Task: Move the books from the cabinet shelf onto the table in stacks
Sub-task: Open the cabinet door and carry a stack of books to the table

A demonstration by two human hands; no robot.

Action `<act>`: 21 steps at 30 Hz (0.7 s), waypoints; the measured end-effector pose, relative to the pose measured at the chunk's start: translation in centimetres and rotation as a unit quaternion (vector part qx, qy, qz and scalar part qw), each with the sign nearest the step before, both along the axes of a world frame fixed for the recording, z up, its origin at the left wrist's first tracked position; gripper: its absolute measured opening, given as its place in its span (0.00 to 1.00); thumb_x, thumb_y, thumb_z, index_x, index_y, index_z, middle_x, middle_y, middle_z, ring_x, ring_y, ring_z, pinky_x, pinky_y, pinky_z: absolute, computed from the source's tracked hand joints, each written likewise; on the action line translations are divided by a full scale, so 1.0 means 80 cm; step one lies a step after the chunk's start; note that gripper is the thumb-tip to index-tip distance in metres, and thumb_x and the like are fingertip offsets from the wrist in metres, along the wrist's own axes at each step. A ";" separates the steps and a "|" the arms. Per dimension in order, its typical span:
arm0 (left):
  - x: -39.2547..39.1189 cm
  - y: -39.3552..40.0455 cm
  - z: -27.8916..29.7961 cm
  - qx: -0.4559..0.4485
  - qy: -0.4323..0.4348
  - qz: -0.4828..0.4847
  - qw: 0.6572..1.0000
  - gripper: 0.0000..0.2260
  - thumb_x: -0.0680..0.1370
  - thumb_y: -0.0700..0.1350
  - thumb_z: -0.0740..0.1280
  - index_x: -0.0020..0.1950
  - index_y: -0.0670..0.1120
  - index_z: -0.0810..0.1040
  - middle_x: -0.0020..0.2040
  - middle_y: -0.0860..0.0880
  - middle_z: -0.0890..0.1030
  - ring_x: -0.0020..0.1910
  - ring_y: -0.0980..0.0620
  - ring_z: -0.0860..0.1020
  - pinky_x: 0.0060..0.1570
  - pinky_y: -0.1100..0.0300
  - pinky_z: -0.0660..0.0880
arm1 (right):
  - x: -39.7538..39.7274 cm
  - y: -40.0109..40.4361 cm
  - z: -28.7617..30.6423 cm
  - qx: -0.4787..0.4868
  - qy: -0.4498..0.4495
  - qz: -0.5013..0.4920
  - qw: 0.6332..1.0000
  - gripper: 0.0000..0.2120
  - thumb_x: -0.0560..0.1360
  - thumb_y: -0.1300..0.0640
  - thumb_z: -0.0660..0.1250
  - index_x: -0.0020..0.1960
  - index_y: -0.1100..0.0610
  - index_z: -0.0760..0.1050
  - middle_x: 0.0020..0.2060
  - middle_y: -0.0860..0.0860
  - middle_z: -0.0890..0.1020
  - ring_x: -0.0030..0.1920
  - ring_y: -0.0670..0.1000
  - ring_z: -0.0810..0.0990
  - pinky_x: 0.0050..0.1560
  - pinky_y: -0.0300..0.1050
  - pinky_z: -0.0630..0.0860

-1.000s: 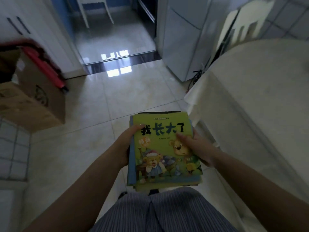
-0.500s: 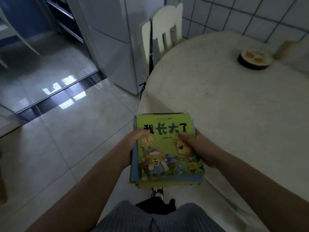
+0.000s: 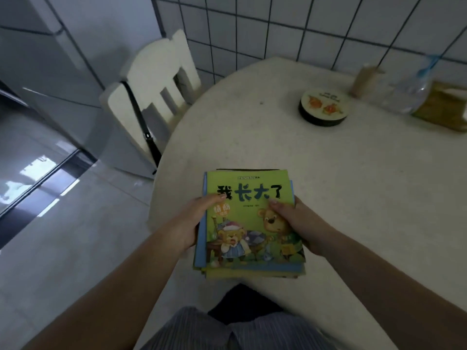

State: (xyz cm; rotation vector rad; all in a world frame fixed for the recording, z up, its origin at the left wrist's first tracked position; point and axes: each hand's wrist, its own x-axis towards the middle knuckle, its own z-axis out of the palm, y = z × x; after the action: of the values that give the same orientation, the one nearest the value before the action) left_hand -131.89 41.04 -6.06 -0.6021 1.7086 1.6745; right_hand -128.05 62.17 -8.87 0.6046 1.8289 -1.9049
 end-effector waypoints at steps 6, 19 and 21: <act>-0.102 0.044 -0.008 -0.043 0.019 -0.017 0.999 0.22 0.73 0.52 0.70 0.64 0.48 0.75 0.72 0.45 0.67 0.71 0.44 0.65 0.58 0.54 0.69 | -0.084 0.032 -0.010 0.018 -0.036 -0.030 0.999 0.22 0.71 0.41 0.68 0.58 0.54 0.76 0.49 0.54 0.85 0.48 0.55 0.85 0.51 0.53 0.81; -0.343 0.125 -0.028 -0.122 0.110 -0.195 0.967 0.22 0.76 0.48 0.67 0.68 0.42 0.70 0.70 0.42 0.70 0.69 0.43 0.67 0.58 0.58 0.62 | -0.244 0.062 -0.041 0.029 -0.060 -0.231 0.971 0.18 0.71 0.42 0.69 0.55 0.53 0.77 0.49 0.53 0.84 0.49 0.55 0.84 0.54 0.56 0.80; -0.371 0.137 -0.037 -0.117 0.107 -0.206 0.966 0.22 0.76 0.48 0.67 0.67 0.42 0.71 0.70 0.42 0.70 0.69 0.43 0.67 0.59 0.57 0.62 | -0.266 0.065 -0.045 0.046 -0.067 -0.256 0.963 0.17 0.71 0.42 0.68 0.52 0.54 0.78 0.47 0.54 0.85 0.47 0.56 0.84 0.53 0.57 0.80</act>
State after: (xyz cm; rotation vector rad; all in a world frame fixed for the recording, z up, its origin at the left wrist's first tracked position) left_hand -161.58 51.96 -9.06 -0.1492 2.0384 1.2885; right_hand -149.35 67.36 -12.43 1.3113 1.8006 -2.0266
